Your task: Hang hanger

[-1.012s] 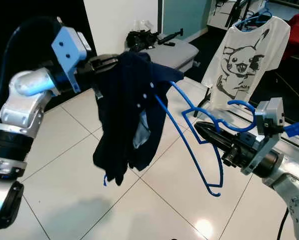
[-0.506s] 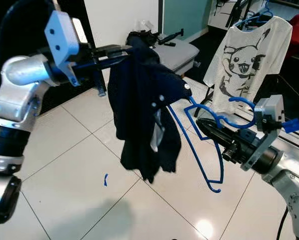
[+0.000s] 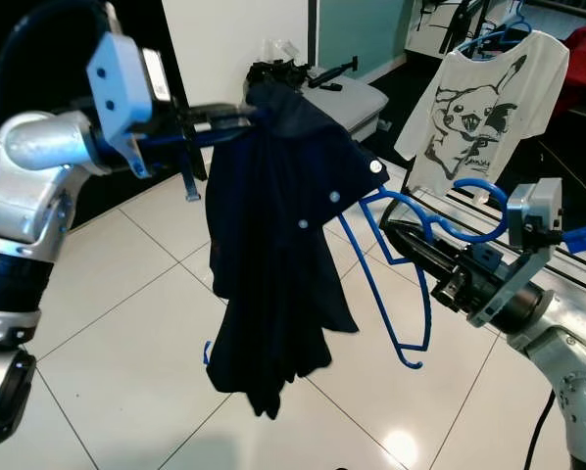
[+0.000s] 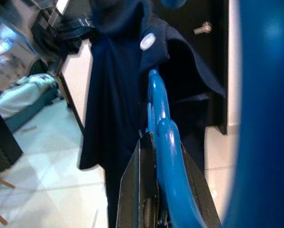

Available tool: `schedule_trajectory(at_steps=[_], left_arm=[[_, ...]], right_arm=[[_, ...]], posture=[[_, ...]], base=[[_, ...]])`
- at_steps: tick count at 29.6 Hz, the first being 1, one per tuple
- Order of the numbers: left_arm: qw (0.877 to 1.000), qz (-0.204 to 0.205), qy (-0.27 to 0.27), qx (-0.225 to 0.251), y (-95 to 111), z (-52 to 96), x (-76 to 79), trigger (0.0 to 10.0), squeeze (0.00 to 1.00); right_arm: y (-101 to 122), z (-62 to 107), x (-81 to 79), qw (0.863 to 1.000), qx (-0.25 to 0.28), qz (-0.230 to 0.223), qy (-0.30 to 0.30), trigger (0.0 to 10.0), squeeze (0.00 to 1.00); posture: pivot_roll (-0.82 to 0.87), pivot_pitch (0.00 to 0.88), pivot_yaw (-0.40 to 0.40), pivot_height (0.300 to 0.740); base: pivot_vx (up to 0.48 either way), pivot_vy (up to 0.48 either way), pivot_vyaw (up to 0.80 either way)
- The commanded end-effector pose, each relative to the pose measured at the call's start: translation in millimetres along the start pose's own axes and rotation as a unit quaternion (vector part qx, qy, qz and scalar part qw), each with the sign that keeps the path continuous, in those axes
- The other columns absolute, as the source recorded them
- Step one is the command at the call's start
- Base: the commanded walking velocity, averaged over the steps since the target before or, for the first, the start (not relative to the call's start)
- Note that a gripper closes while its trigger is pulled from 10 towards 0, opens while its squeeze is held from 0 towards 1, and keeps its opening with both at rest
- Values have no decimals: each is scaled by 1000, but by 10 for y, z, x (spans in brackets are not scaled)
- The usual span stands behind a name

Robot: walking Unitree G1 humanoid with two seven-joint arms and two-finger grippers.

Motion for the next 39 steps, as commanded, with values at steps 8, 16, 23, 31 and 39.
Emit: schedule_trajectory(at_steps=[8,16,23,31,39], left_arm=[[998,14,4,-62,-270,146,-18,10000,1000],[997,17,10,-81,-332,226,-43,10000,1000],[997,27,61,-43,-220,188,-162,10000,1000],[954,236,181,39,-417,-80,90,10000,0],[887,390,247,21,-745,-158,492,10000,0]], right_arm=[[214,44,45,999,49,6,-12,10000,0],[236,54,58,998,55,6,-17,10000,0],[229,52,104,998,52,7,-25,10000,0],[164,-34,100,999,40,12,-19,10000,0],[72,-273,185,999,29,22,-18,10000,0]], posture=[[12,119,30,740],[11,121,28,740],[15,124,26,740],[9,133,28,740],[27,142,23,740]], base=[[0,0,0],[0,0,0],[0,0,0],[0,0,0],[0,0,0]])
Point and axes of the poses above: a point about 5 cm out from each wrist's last joint towards the gripper, its own z axis pointing back from the gripper into the wrist, its own y axis along the axis of the wrist's last joint, x = y × z, the point moved 6 cm from there along -z, pointing out of the wrist towards the gripper, and after that the axes turned 13 degrees about z, right-handed, at the moved point
